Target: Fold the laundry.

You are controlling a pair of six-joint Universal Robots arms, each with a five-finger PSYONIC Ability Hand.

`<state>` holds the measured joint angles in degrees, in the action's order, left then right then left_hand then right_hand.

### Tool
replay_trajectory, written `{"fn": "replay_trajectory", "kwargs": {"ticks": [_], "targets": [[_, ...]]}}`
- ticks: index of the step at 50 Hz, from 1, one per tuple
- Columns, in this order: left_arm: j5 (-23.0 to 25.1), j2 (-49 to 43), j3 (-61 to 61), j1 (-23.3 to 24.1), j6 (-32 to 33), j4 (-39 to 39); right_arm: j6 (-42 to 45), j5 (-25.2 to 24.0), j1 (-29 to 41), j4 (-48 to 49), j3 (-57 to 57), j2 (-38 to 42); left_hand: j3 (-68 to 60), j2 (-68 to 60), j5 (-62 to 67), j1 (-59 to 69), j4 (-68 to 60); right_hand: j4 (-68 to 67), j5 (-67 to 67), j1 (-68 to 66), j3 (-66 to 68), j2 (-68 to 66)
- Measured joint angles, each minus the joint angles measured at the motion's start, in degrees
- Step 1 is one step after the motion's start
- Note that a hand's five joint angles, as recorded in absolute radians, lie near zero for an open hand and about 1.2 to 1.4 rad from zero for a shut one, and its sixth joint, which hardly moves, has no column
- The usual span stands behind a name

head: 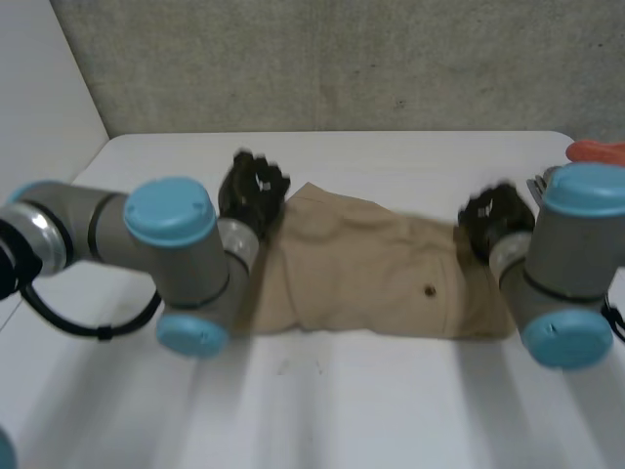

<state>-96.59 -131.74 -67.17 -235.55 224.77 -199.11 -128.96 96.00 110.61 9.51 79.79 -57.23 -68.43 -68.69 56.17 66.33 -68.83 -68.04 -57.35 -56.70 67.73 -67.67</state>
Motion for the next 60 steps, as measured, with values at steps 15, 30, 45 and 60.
{"fn": "replay_trajectory", "kwargs": {"ticks": [15, 30, 45, 60], "targets": [[1.2, 6.8, 23.8, -5.2, -3.7, -25.1, -3.2, -3.4, 0.1, 35.0, -26.4, -0.9, 0.0, 0.0, 0.0, 0.0, 0.0, -0.1, 0.0, 0.0, 0.2, -0.1], [1.2, 10.7, -2.6, -4.6, -6.0, -22.3, -4.8, -3.9, 1.8, 30.2, -14.5, 0.7, 0.0, 0.0, 0.0, 0.0, 0.0, -0.3, 0.0, 0.0, 0.2, -0.1], [0.7, 10.9, -24.9, 0.5, -5.5, -13.9, -4.6, -3.1, 1.9, 11.8, 1.2, 3.8, 0.0, -0.1, 0.0, 0.0, 0.0, -0.3, 0.0, 0.0, 0.2, -0.1], [-5.2, 31.7, -41.8, 5.6, -5.4, 18.1, 0.6, -3.5, 1.2, -19.4, 22.2, -19.2, -0.1, -0.1, 0.0, 0.0, 0.0, -0.3, 0.0, 0.0, 0.2, -0.1]]}}
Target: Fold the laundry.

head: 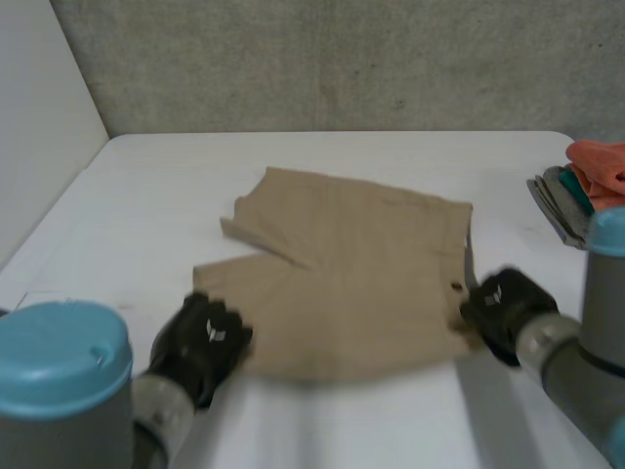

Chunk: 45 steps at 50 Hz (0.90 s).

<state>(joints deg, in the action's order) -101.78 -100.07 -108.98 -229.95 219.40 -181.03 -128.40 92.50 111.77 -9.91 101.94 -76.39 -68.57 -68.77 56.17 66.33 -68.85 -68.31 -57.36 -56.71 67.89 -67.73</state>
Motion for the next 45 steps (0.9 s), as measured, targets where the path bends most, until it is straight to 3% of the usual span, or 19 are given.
{"fn": "replay_trajectory", "kwargs": {"ticks": [5, 10, 19, 25, 27, 28, 29, 33, 36, 37, 40, 45], "targets": [[0.2, 4.9, -2.3, 3.4, -0.3, 14.1, 5.8, -0.2, -0.6, -9.0, 6.9, -7.0, 0.0, 0.0, 0.0, 0.0, 0.0, 0.0, 0.0, -0.1, 0.0, 0.0], [0.5, 5.2, -0.5, 5.2, -0.3, 16.3, 7.5, -0.4, -0.7, -9.1, 8.1, -8.6, 0.0, 0.0, 0.0, 0.0, 0.0, 0.0, 0.0, -0.9, 0.0, 0.0], [0.5, -8.1, 14.4, 1.3, 0.4, -3.0, 4.2, 1.2, 0.1, 10.4, -1.0, 3.3, 0.0, 0.0, 0.0, 0.0, 0.0, 0.0, 0.0, -1.0, 0.0, 0.0], [0.3, -22.3, 29.1, -2.4, 3.7, -17.3, 2.8, 5.4, 0.5, 19.5, -9.4, 12.9, 0.0, 0.0, 0.0, 0.0, 0.0, 0.0, 0.0, -1.1, 0.0, 0.0], [0.3, -26.1, 33.0, -3.3, 6.0, -20.1, 1.8, 6.8, 0.6, 20.9, -11.5, 14.8, 0.0, 0.0, 0.0, 0.0, 0.0, 10.1, 8.7, 7.7, -9.8, 10.8], [0.3, -27.0, 33.9, -3.5, 6.7, -20.7, 0.9, 7.2, 0.6, 21.3, -12.1, 15.2, 0.0, 0.0, 0.0, 0.0, 0.0, 22.0, 20.0, 19.2, -21.8, 23.2], [0.2, -27.8, 34.7, -3.7, 7.5, -21.2, 0.3, 7.5, 0.5, 21.4, -12.4, 15.4, 0.0, 0.0, 0.0, 0.0, 0.0, 32.3, 30.2, 27.9, -32.2, 32.4], [0.2, -29.1, 35.5, -3.4, 9.6, -21.8, -7.5, 7.9, -0.4, 20.5, -13.2, 12.8, 0.0, 0.0, 0.0, 0.0, 0.0, 50.5, 49.4, 40.9, -49.9, 49.3], [0.2, -29.1, 35.2, -3.2, 9.9, -21.8, -10.4, 7.8, -0.8, 19.9, -13.1, 11.1, 0.0, 0.0, 0.0, 0.0, 0.0, 51.2, 50.1, 41.4, -50.8, 50.2], [0.2, -28.6, 34.1, -2.5, 10.1, -21.5, -16.4, 6.6, -1.7, 17.1, -13.4, 7.1, 0.0, 0.0, 0.0, 0.0, 0.0, 52.2, 51.7, 42.2, -52.5, 51.4], [0.2, -27.8, 32.9, -2.0, 10.1, -21.3, -21.5, 4.2, -2.6, 12.5, -13.9, 3.5, 0.0, 0.0, 0.0, 0.0, 0.0, 52.2, 51.7, 42.2, -52.5, 51.4], [0.2, -25.6, 30.2, -1.3, 9.8, -21.1, -30.8, -5.4, -4.7, -4.2, -17.3, -2.0, 0.0, 0.0, 0.0, 0.0, 0.0, 52.2, 51.7, 42.2, -52.5, 51.4]]}}
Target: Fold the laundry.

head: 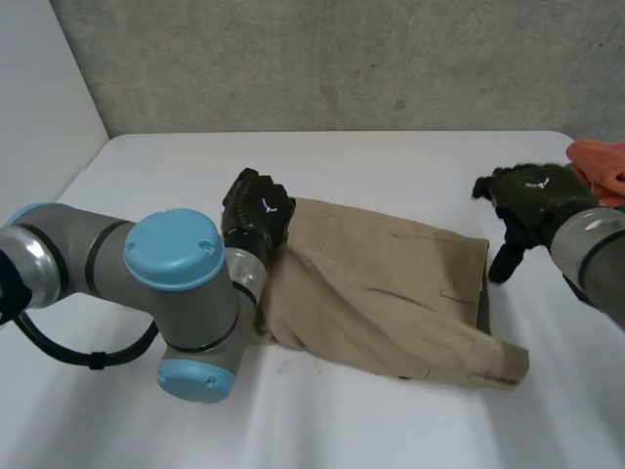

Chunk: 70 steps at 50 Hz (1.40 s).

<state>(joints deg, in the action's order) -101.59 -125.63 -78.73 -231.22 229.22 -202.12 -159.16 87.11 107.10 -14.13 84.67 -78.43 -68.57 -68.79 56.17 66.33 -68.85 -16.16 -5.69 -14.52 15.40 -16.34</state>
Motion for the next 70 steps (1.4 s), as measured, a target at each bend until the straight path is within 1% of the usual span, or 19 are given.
{"fn": "replay_trajectory", "kwargs": {"ticks": [3, 7, 19, 21, 22, 23, 24, 26, 32, 34, 37, 42, 44, 48, 49, 50, 56, 63, 70], "targets": [[0.0, 1.0, -0.9, 0.0, -0.1, 0.0, -3.2, -4.8, -0.6, -8.8, -1.1, -0.9, 0.0, 0.0, 0.0, 0.0, 0.0, 0.0, 0.2, 0.0, 0.0, 0.0], [-0.1, 1.5, -1.3, -0.1, -0.1, 0.0, -5.5, -7.6, -0.8, -14.5, -0.2, -1.1, 0.0, 0.0, 0.0, 0.0, 0.0, 0.0, 0.5, 0.0, 0.0, 0.0], [-0.2, 1.5, -1.4, -0.2, -0.1, 0.1, -6.8, -7.7, -0.5, -12.5, 8.6, -0.8, 0.0, 0.0, 0.0, 0.0, 0.0, 0.0, 0.4, 0.0, 0.0, 0.0], [-0.1, 1.4, -1.3, -0.3, -0.1, 0.0, -6.6, -7.4, -0.2, -9.7, 10.7, -0.6, 0.0, 0.0, 0.0, 0.0, 0.0, -0.4, -0.1, -0.5, 0.5, -0.6], [0.0, 1.4, -1.2, -0.4, -0.2, 0.0, -6.3, -7.2, 0.0, -7.6, 11.7, -0.3, 0.0, 0.0, 0.0, 0.0, 0.0, -24.0, -23.3, -21.9, 24.8, -25.2], [0.1, 1.3, -1.2, -0.4, -0.2, 0.0, -6.2, -7.1, 0.1, -6.5, 11.9, -0.1, 0.0, 0.0, 0.0, 0.0, 0.0, -25.7, -25.0, -23.2, 26.6, -26.0], [0.2, 1.2, -0.9, -0.5, -0.2, -0.2, -5.9, -6.9, 0.2, -3.6, 12.1, 0.4, 0.0, 0.0, 0.0, 0.0, 0.0, -36.9, -35.5, -33.2, 38.9, -38.6], [0.4, 1.0, -0.5, -0.7, -0.1, -0.4, -5.5, -6.7, 0.2, -0.2, 12.1, 1.0, 0.0, 0.0, 0.0, 0.0, 0.0, -48.3, -46.5, -41.4, 49.1, -48.8], [3.0, -3.1, 5.1, -2.3, -0.1, -5.4, -0.2, -2.9, 0.4, 17.8, 7.0, 7.9, 0.0, 0.0, 0.0, 0.0, 0.0, -51.8, -49.8, -42.5, 52.4, -51.4], [4.0, -4.4, 6.8, -2.8, -0.1, -7.2, 0.9, -1.9, 0.5, 19.5, 5.7, 9.5, 0.0, 0.0, 0.0, 0.0, 0.0, -51.8, -49.8, -42.5, 52.4, -51.4], [8.0, -9.7, 12.8, -4.5, -0.1, -14.0, 6.6, 3.4, 1.5, 24.5, -2.6, 18.5, 0.0, 0.0, 0.0, 0.0, 0.0, -51.8, -49.8, -42.5, 52.4, -51.4], [12.7, -17.2, 20.9, -6.0, -0.1, -21.2, 13.1, 7.6, 2.9, 28.1, -12.6, 29.1, 0.0, 0.0, 0.0, 0.0, 0.0, -51.9, -49.8, -42.5, 52.4, -51.4], [13.3, -18.8, 22.5, -6.1, -0.1, -22.1, 14.0, 8.0, 3.0, 29.1, -13.9, 30.7, 1.7, 2.6, -1.4, -2.0, 1.8, -51.6, -49.8, -42.4, 52.2, -51.1], [14.5, -24.2, 26.8, -6.5, 0.0, -23.8, 17.9, 8.4, 3.5, 36.2, -18.1, 36.4, 45.2, 45.8, -43.4, -48.8, 45.2, -7.3, -7.7, -1.8, 7.7, -5.2], [14.5, -24.4, 26.9, -6.5, 0.0, -23.8, 18.0, 8.4, 3.6, 36.7, -18.2, 36.6, 45.2, 45.8, -43.4, -48.8, 45.2, -7.3, -7.7, -1.8, 7.7, -5.2], [14.4, -25.3, 27.0, -6.5, 0.0, -24.0, 18.3, 8.3, 3.6, 38.8, -18.3, 36.8, 53.0, 53.6, -51.1, -54.9, 54.0, 1.5, 0.5, 2.5, -1.2, 2.1], [12.9, -23.4, 22.7, -5.5, -0.1, -23.8, 16.2, 8.1, 3.5, 41.6, -15.1, 31.9, 56.4, 57.0, -53.5, -55.4, 57.2, 2.8, 1.9, 2.8, -3.1, 3.6], [10.5, -16.7, 14.8, -4.2, -0.4, -23.5, 12.3, 8.0, 2.9, 37.3, -8.5, 23.1, 56.4, 57.0, -53.5, -55.4, 57.2, 2.8, 1.9, 2.8, -3.1, 3.6], [7.3, -5.8, -0.2, -3.2, -5.6, -23.0, 0.9, 5.4, 1.9, 20.0, 1.9, 14.2, 56.4, 57.0, -53.5, -55.4, 57.2, 2.8, 1.9, 2.8, -3.1, 3.6]]}}
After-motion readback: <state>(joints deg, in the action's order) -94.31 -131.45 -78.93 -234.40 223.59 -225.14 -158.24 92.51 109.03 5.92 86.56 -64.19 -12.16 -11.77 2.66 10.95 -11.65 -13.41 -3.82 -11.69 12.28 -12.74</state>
